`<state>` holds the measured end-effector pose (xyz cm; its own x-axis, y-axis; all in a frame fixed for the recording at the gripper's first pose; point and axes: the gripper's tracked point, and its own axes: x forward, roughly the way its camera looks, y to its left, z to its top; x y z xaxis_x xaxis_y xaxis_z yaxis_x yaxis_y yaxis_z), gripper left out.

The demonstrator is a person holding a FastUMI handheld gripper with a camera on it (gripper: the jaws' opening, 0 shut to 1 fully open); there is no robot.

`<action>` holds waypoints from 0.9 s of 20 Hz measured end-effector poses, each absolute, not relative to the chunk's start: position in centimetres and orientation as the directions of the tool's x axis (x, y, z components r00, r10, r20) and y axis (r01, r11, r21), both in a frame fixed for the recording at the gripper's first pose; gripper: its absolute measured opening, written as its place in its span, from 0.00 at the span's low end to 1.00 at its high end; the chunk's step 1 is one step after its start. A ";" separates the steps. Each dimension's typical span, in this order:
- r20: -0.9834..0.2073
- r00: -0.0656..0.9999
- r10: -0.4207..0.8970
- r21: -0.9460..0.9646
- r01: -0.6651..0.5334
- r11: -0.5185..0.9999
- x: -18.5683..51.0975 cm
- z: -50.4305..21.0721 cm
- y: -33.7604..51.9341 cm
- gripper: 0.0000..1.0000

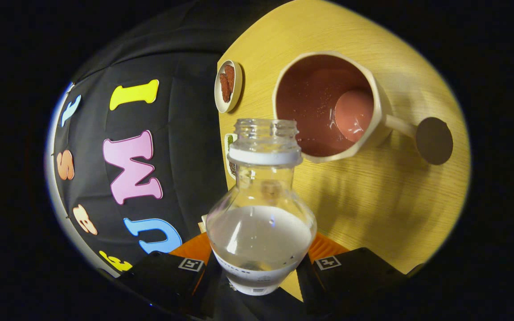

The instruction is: Take the bottle from table, then pour the juice into the cup, finally place the bottle on the coaster

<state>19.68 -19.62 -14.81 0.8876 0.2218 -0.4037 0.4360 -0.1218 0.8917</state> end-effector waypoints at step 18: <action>-0.362 0.909 0.206 0.741 0.415 -0.529 21.5 -11.0 -22.8 0.75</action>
